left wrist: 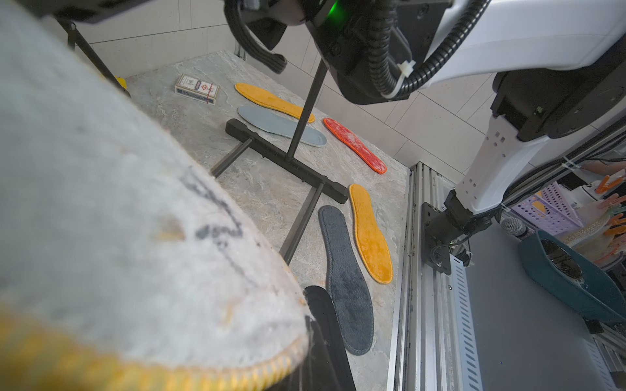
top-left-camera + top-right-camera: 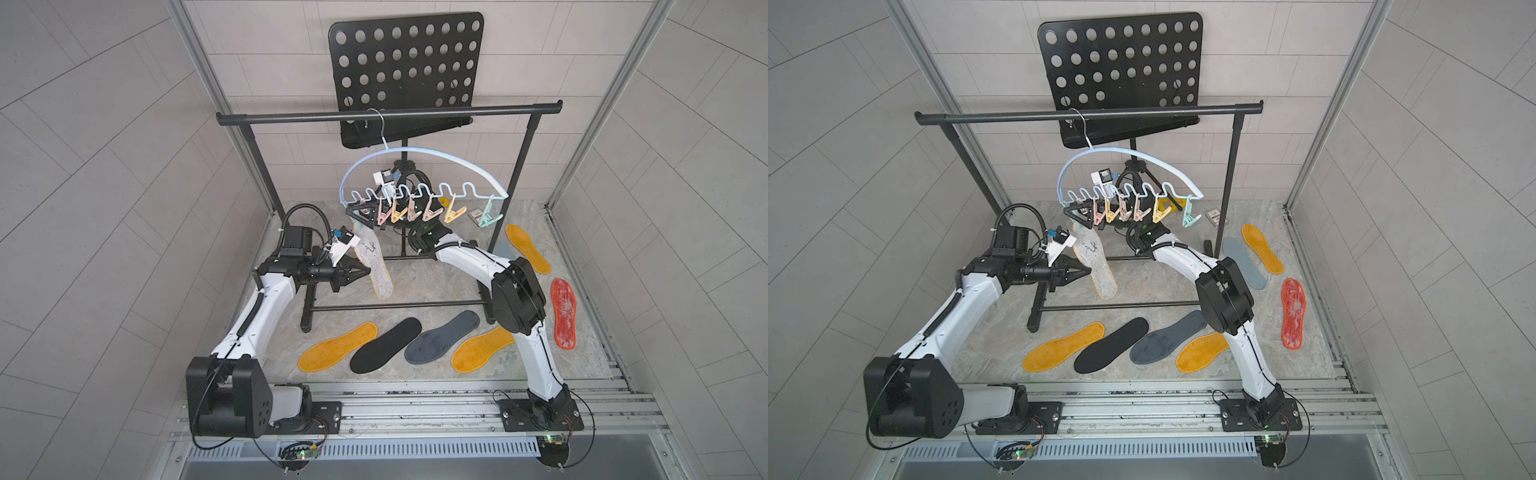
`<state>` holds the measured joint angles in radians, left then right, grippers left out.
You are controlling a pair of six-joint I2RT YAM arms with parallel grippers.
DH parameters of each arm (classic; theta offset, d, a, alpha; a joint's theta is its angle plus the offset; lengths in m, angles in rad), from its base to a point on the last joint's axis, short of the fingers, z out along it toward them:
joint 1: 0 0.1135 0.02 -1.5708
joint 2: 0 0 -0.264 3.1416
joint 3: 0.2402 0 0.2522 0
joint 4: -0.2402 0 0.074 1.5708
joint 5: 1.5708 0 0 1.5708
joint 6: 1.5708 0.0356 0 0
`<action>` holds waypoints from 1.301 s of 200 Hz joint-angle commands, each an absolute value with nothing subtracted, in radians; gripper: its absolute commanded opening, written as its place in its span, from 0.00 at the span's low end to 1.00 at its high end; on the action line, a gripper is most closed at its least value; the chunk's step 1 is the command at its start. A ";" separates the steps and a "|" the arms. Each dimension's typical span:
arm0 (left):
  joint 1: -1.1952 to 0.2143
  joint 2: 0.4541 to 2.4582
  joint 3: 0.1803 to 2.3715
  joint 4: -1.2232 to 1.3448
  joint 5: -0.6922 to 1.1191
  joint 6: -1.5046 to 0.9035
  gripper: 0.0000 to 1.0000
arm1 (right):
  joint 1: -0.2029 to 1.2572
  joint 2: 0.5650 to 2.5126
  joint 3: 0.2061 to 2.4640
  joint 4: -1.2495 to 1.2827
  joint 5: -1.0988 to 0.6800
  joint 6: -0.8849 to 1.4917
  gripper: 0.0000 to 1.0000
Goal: Take the shoe insoles off the hanger
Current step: Open the clamp at the hanger.
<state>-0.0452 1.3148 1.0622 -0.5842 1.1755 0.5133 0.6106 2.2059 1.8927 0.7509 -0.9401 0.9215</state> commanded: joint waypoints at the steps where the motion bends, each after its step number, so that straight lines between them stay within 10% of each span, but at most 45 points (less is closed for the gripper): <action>1: -0.040 1.326 1.102 -0.632 1.216 0.576 0.00 | 0.612 2.215 1.880 0.822 -0.964 0.985 0.67; 113: -0.040 1.348 1.128 -0.683 1.238 0.624 0.00 | 0.618 2.204 1.856 0.915 -0.959 1.095 0.52; 217: -0.040 1.358 1.144 -0.697 1.242 0.626 0.00 | 0.638 2.200 1.844 0.914 -0.961 1.131 0.58; 260: -0.041 1.358 1.147 -0.699 1.238 0.626 0.00 | 0.642 2.200 1.849 0.902 -0.951 1.134 0.29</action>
<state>-0.0452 1.3525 1.1198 -0.6731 1.2125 0.5938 0.6323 2.2116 1.8435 0.8722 -0.9531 1.1145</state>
